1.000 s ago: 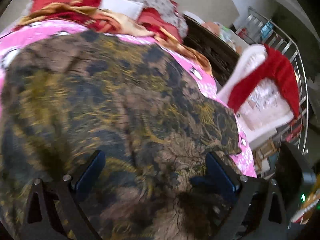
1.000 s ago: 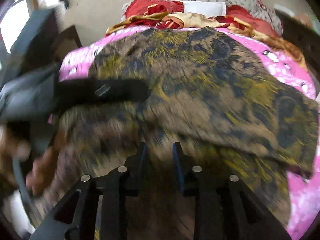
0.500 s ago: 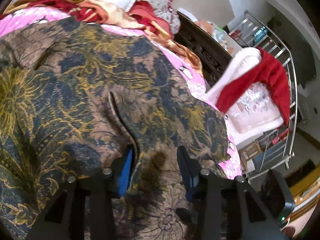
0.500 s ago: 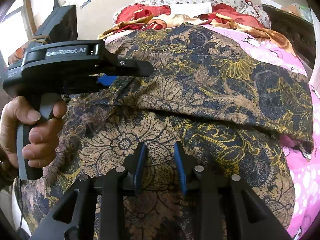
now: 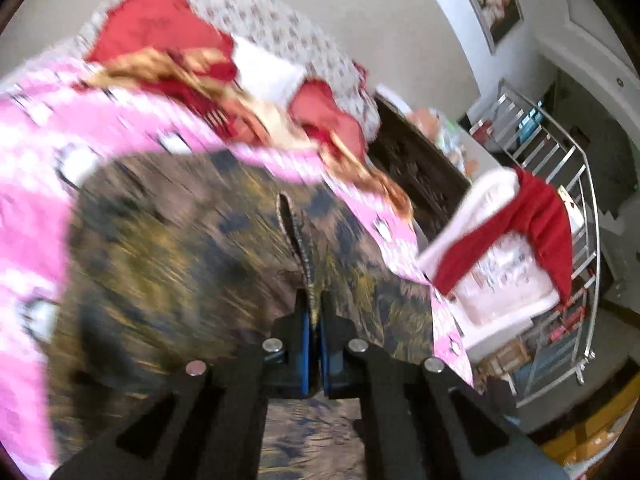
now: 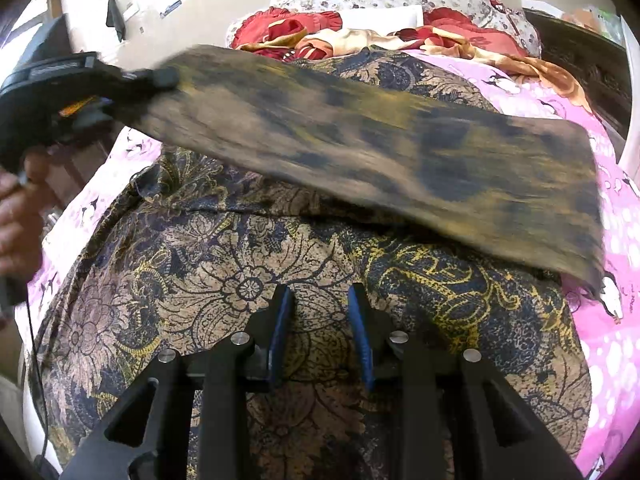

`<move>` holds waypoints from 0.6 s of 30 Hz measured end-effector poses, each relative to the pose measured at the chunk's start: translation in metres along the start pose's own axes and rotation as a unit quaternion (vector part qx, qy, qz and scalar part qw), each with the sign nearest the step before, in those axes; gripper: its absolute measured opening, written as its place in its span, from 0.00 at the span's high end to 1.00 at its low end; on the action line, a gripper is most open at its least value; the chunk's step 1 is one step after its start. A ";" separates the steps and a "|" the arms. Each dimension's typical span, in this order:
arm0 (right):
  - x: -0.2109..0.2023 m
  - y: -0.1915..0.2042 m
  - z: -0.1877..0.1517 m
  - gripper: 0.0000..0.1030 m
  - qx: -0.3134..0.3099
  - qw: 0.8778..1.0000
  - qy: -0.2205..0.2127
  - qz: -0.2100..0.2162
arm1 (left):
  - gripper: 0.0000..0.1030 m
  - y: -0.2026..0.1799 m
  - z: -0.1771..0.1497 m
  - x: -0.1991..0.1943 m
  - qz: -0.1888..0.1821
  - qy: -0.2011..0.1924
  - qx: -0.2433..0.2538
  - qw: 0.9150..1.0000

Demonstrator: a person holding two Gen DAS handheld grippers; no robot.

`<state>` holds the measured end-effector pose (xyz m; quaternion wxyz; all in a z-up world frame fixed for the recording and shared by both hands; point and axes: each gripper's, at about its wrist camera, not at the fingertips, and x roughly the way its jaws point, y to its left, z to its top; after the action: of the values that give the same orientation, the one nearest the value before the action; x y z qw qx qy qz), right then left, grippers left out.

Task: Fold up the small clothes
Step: 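Fold the held flap across the shirt with the left tool and release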

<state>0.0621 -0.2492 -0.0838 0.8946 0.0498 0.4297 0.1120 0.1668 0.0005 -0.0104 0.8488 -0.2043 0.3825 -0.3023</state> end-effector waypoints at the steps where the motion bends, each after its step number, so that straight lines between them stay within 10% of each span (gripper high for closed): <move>1: 0.000 0.000 0.000 0.67 -0.001 1.000 0.000 -0.001 | 0.97 0.008 0.004 -0.010 0.016 -0.008 0.002 1.000; 18: 0.000 0.000 0.000 0.66 0.000 1.000 0.000 0.001 | 0.96 0.099 -0.028 -0.028 0.128 0.020 -0.047 0.990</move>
<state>0.0623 -0.2489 -0.0837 0.8945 0.0505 0.4297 0.1129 0.1659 0.0887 -0.0700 0.8622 -0.1871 0.4363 -0.1765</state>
